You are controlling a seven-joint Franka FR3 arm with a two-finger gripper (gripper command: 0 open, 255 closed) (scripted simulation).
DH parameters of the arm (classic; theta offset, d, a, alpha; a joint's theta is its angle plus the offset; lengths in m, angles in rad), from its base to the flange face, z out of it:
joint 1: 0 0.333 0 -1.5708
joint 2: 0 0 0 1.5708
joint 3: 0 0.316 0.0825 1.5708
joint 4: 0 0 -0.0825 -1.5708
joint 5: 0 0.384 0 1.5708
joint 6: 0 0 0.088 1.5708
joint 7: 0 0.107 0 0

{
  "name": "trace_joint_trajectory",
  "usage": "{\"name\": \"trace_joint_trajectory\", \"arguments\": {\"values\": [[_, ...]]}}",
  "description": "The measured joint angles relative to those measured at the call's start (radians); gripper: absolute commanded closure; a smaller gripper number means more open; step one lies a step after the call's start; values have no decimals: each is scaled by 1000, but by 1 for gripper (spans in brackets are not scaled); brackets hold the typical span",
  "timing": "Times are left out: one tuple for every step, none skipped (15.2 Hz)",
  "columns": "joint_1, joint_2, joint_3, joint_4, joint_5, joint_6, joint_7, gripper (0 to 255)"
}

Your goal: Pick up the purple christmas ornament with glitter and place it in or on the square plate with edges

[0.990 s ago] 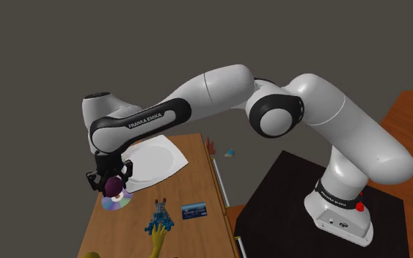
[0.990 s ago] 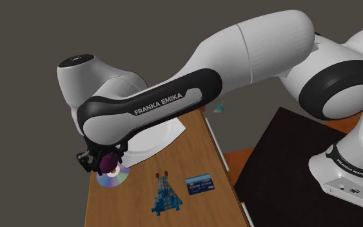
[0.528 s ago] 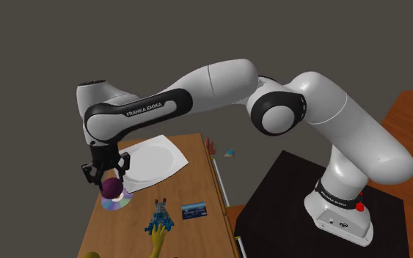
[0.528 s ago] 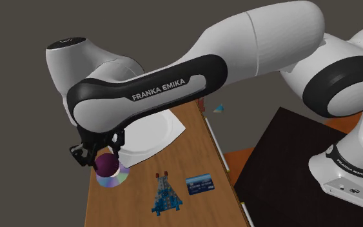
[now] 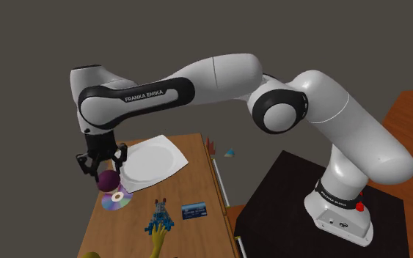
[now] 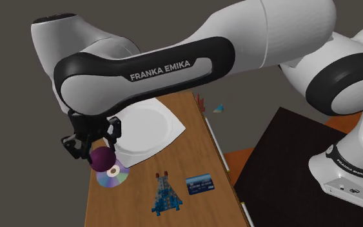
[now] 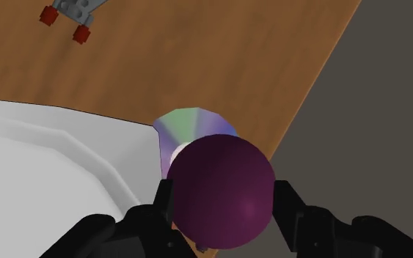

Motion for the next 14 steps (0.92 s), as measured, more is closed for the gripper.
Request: {"name": "trace_joint_trajectory", "arguments": {"values": [[1, 2, 0, 14, -1, -12, 2, 255], [-7, -18, 0, -15, 2, -4, -6, 255], [-20, -36, -1, -43, 4, 3, -19, 255], [-37, -76, -1, -115, 9, 31, -38, 255], [-54, -116, -2, -178, 13, 51, -56, 255], [-70, -130, -4, -198, 16, 55, -74, 255], [-89, -151, -6, -235, 21, 66, -95, 255], [-105, -167, -7, -264, 24, 76, -114, 255], [-106, -168, -8, -264, 24, 76, -114, 0], [-106, -167, -8, -264, 24, 76, -114, 0], [-92, -178, -11, -290, 11, 110, -116, 0], [-71, -193, -16, -331, -10, 169, -119, 0], [-44, -200, -23, -365, -37, 238, -119, 0], [-15, -219, -32, -423, -68, 320, -115, 0]]}}
